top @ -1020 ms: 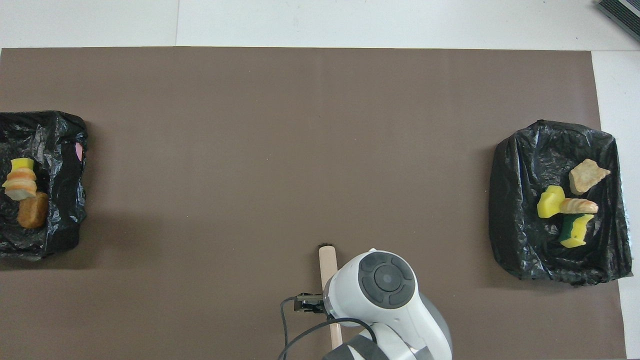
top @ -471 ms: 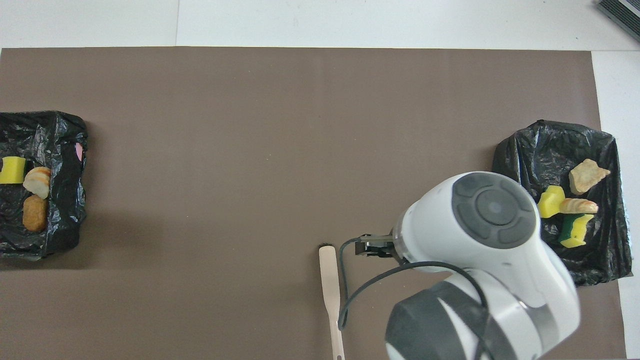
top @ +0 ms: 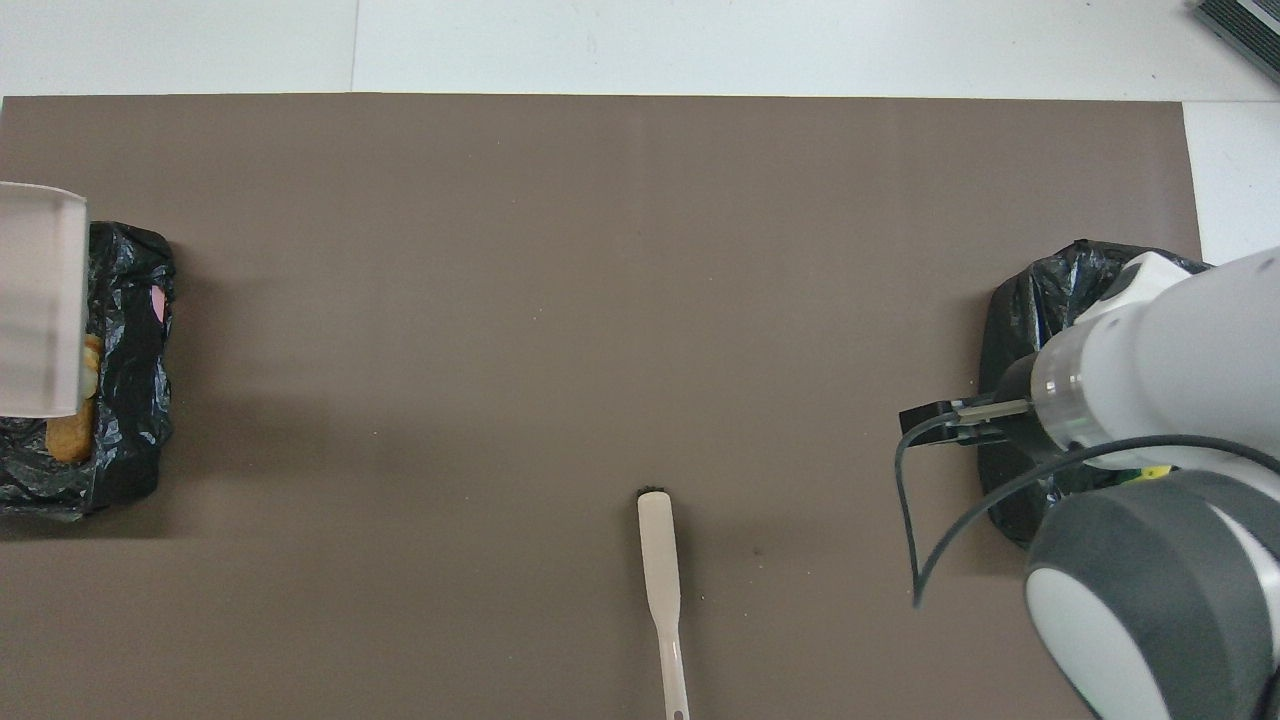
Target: Sweep and dump trash in bin
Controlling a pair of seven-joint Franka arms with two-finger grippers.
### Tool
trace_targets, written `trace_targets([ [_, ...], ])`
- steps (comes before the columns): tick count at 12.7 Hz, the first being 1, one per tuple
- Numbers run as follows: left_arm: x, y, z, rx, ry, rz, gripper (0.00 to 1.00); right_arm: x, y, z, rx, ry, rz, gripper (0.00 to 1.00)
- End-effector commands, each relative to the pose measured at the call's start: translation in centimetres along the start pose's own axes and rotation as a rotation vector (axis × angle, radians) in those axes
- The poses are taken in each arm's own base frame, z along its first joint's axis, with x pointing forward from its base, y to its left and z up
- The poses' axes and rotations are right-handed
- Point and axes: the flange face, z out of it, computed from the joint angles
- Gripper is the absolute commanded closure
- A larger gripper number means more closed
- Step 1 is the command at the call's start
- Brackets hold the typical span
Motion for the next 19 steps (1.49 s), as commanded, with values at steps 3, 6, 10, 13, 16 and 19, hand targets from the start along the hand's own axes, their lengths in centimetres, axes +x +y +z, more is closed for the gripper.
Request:
trace_targets([
  [3,5.8,-0.9,-3.1,-0.051,0.222,-0.126,1.00,0.1,8.2,-3.8,-0.060,0.009,0.022,0.00],
  [6,13.0,-0.9,-5.0,-0.162,0.273,-0.286,1.00,-0.3,10.1,-6.1,-0.055,-0.011,0.022,0.00],
  [10,21.7,-0.6,-7.5,-0.309,0.348,-0.578,1.00,0.1,12.2,-6.0,0.013,-0.002,0.080,0.00],
  [13,28.2,0.1,-9.6,-0.411,0.360,-0.798,1.00,0.3,12.2,-6.2,0.006,0.010,0.078,0.00],
  [16,33.1,0.7,-10.5,-0.498,0.340,-0.967,1.00,0.1,12.1,-6.1,0.012,-0.002,0.030,0.00],
  [19,36.5,1.2,-14.0,-0.544,0.346,-1.156,1.00,0.2,12.1,-6.2,0.012,0.011,0.038,0.00],
])
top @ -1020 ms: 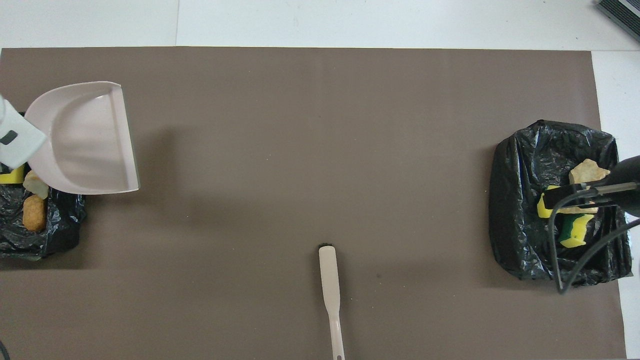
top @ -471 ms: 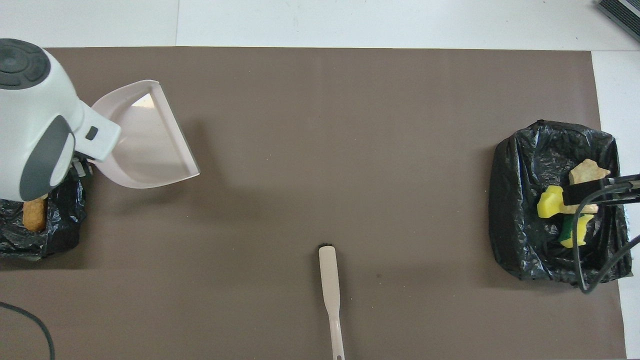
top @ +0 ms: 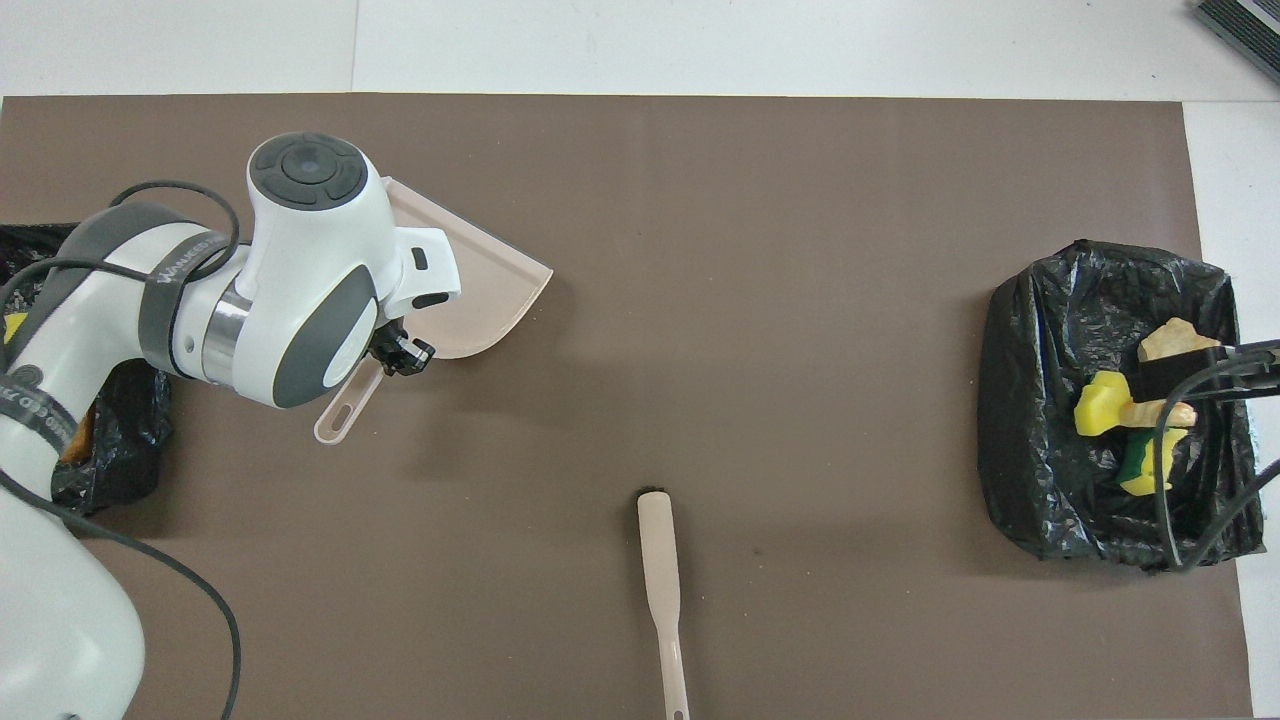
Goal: Sweep and dump trash in bin
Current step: 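Bring the empty dustpan back toward the table center with the left gripper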
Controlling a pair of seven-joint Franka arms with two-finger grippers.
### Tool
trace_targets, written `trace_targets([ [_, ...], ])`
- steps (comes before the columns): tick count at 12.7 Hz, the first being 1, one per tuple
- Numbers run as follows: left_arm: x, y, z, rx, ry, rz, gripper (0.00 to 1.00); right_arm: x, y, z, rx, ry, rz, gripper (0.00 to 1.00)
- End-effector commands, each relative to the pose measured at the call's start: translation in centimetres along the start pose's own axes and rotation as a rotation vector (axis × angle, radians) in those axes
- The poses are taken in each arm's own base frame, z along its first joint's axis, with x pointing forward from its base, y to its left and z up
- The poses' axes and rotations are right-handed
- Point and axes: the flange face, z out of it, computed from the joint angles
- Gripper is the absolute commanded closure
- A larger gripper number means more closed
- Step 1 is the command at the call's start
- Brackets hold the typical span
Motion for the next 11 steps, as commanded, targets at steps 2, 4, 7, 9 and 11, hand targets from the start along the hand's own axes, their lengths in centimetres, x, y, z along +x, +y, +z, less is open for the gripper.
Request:
trace_targets([
  [2,1.2,4.1,-2.1,-0.047,0.042,-0.163,1.00,0.2,-0.2,-0.4,0.021,0.004,-0.032,0.00],
  [4,2.2,5.0,-3.1,-0.118,0.057,-0.243,1.00,0.2,-0.3,-0.3,0.020,-0.003,-0.035,0.00],
  [7,4.1,7.6,-4.8,-0.201,0.085,-0.324,1.00,0.2,-0.4,-0.3,0.020,-0.002,-0.037,0.00],
  [9,5.0,9.7,-5.3,-0.231,0.092,-0.411,1.00,0.2,-0.3,-0.3,0.021,-0.001,-0.035,0.00],
  [11,5.9,10.7,-5.8,-0.268,0.103,-0.458,1.00,0.2,-0.7,-0.4,0.023,0.001,-0.043,0.00],
])
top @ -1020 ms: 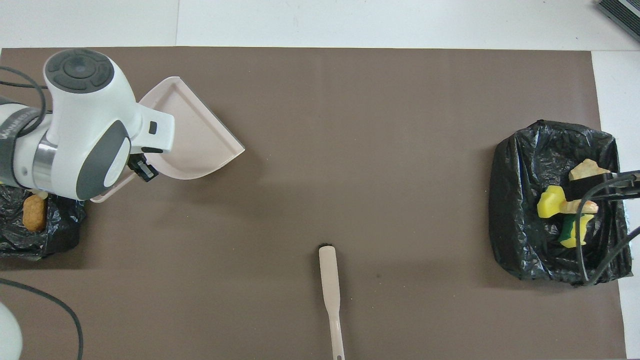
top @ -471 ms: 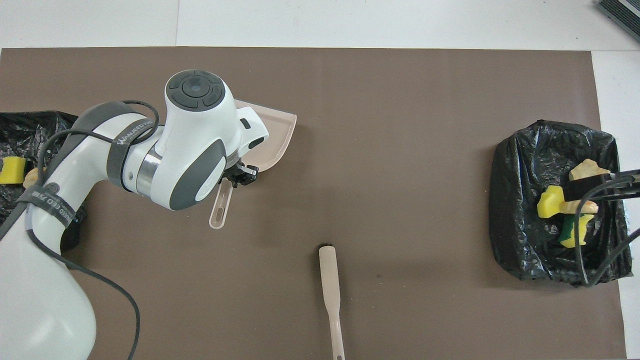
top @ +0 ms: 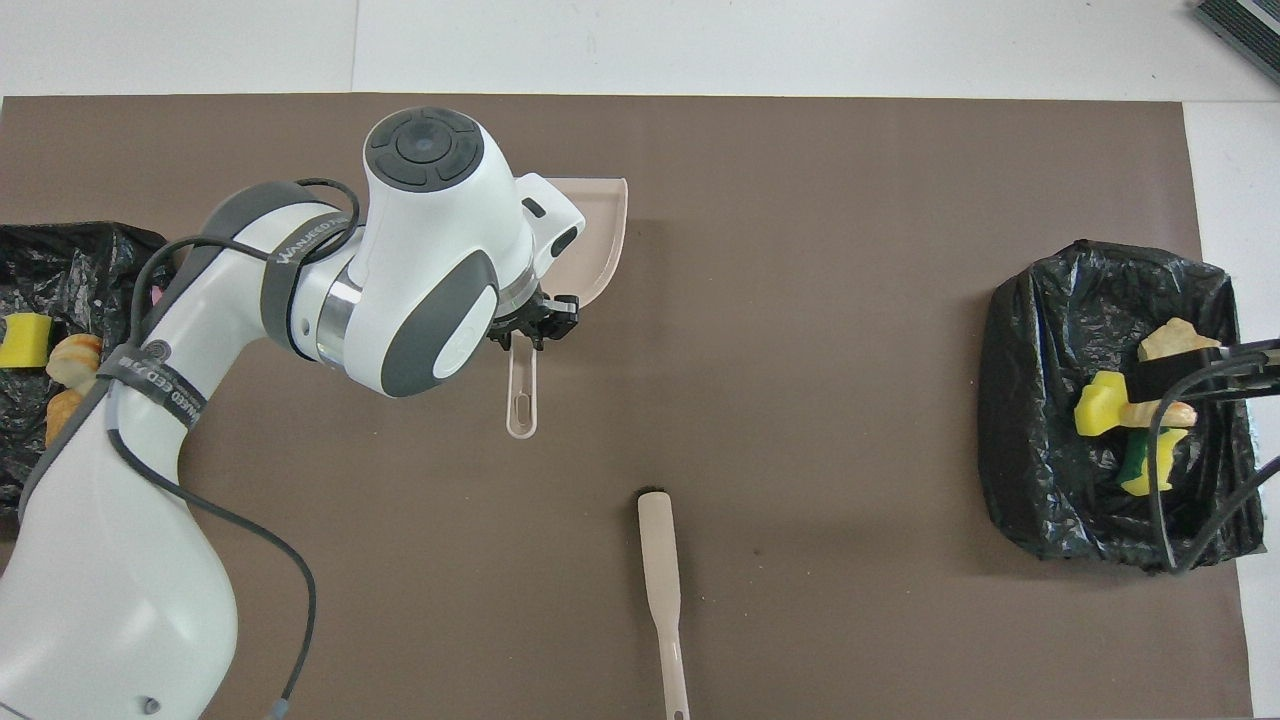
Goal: Sweep and dump trash in bin
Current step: 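Bring the empty dustpan back toward the table center with the left gripper, then lower the dustpan onto the table and release it with the left gripper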
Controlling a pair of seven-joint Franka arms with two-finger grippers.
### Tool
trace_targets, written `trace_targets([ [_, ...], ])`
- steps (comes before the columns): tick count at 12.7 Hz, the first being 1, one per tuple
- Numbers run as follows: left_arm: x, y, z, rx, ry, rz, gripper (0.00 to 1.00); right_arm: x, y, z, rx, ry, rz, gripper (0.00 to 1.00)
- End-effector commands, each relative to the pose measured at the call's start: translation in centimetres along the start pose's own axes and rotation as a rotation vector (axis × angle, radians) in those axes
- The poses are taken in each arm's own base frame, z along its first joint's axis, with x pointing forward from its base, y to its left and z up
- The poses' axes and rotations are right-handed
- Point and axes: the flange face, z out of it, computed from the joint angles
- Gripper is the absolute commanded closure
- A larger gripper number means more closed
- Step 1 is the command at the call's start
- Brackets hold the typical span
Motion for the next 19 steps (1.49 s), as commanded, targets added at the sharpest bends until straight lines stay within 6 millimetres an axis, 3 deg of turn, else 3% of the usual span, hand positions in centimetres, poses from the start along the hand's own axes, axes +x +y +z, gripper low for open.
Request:
trace_targets([
  [1,1.3,2.6,-0.2,-0.060,-0.011,-0.048,1.00,0.1,-0.1,-0.2,0.023,-0.002,-0.031,0.00],
  [5,2.7,6.6,3.9,-0.069,-0.063,-0.071,1.00,0.2,0.0,0.5,0.029,-0.014,-0.022,0.00],
  [11,1.4,9.1,5.1,-0.082,-0.078,-0.029,1.00,0.2,0.1,0.5,0.028,-0.011,-0.014,0.00],
  [13,0.1,11.1,6.0,-0.085,-0.057,0.005,1.00,0.3,0.3,0.5,0.033,-0.010,0.013,0.00],
  [15,0.1,11.0,6.0,-0.084,-0.050,0.007,1.00,0.8,0.5,0.2,0.029,0.035,0.096,0.00],
  [18,0.1,10.6,6.5,-0.077,-0.042,0.009,1.00,0.8,0.5,0.3,0.026,0.033,0.049,0.00],
  [19,0.1,10.5,6.7,-0.076,-0.044,0.008,0.93,0.8,0.8,0.3,0.028,0.034,0.028,0.00],
])
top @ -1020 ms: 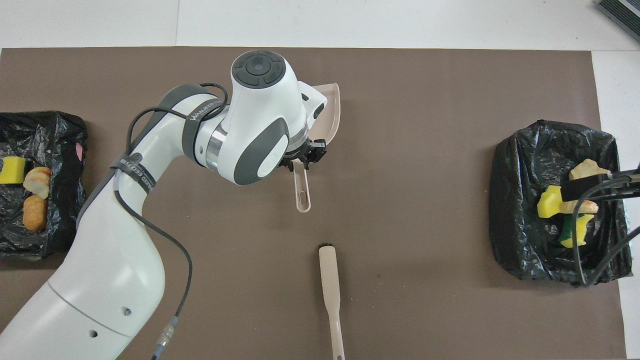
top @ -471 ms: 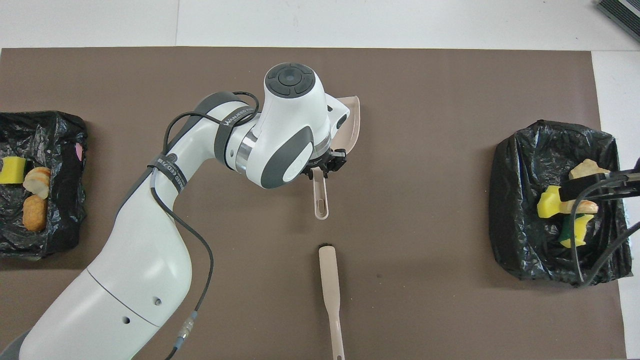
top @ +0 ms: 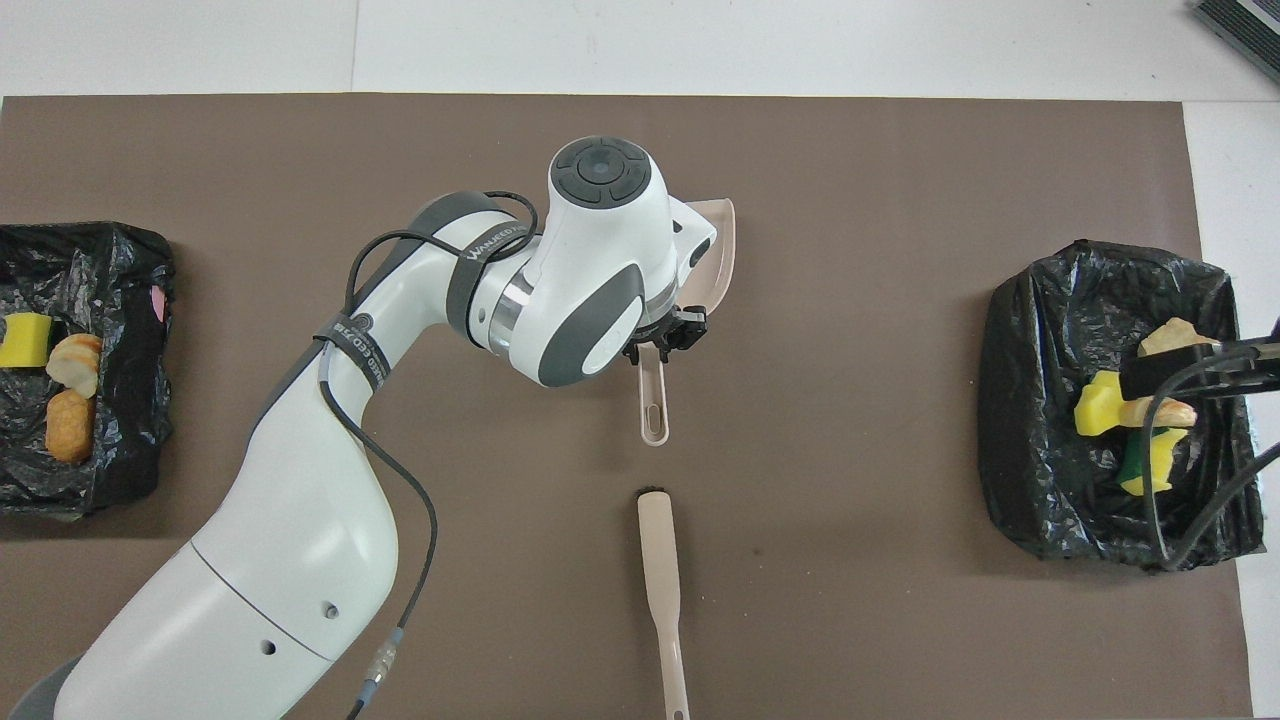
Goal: Sweep and dump trash in bin
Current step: 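Lower the dustpan onto the table and release it with the left gripper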
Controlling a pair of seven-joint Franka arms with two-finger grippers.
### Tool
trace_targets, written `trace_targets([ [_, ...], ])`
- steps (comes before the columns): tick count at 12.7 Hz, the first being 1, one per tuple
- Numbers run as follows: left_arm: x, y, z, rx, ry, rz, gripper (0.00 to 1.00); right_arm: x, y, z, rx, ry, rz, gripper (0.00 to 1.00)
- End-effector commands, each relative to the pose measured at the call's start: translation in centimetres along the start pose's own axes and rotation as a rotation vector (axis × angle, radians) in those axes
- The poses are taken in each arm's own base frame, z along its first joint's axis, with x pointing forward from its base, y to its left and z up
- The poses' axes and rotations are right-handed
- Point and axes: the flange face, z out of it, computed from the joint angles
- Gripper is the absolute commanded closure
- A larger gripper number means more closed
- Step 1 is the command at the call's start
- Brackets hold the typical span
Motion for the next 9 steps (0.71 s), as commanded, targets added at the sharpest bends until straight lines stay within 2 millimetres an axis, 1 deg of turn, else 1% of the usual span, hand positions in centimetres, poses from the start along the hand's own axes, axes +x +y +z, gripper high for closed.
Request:
trace_targets([
  [1,0.2,-0.7,0.0,0.007,0.015,-0.010,0.69,0.3,0.7,0.1,0.018,0.013,-0.030,0.00],
  [2,0.4,-0.9,0.0,0.008,0.016,-0.015,0.45,0.3,0.9,0.2,0.020,0.011,-0.030,0.00],
  [4,0.5,-1.1,-0.3,0.011,0.021,-0.020,0.36,0.3,0.8,0.3,0.020,0.005,-0.046,0.00],
  [5,0.1,-1.0,-1.0,0.018,0.037,-0.015,0.26,0.4,1.0,0.3,0.018,0.008,-0.058,0.00],
  [6,-0.4,-1.3,-2.0,0.026,0.052,-0.009,0.07,0.4,1.0,0.3,0.018,0.009,-0.069,0.00],
  [7,-0.8,-2.6,-3.5,0.032,0.069,-0.014,0.00,0.4,1.0,0.3,0.018,0.009,-0.069,0.00],
  [8,-1.3,-3.7,-5.3,0.036,0.090,-0.020,0.00,0.4,1.0,0.3,0.018,0.009,-0.069,0.00],
  [9,-2.2,-4.1,-6.9,0.038,0.104,-0.017,0.00,0.3,1.0,0.3,0.018,0.006,-0.064,0.00],
])
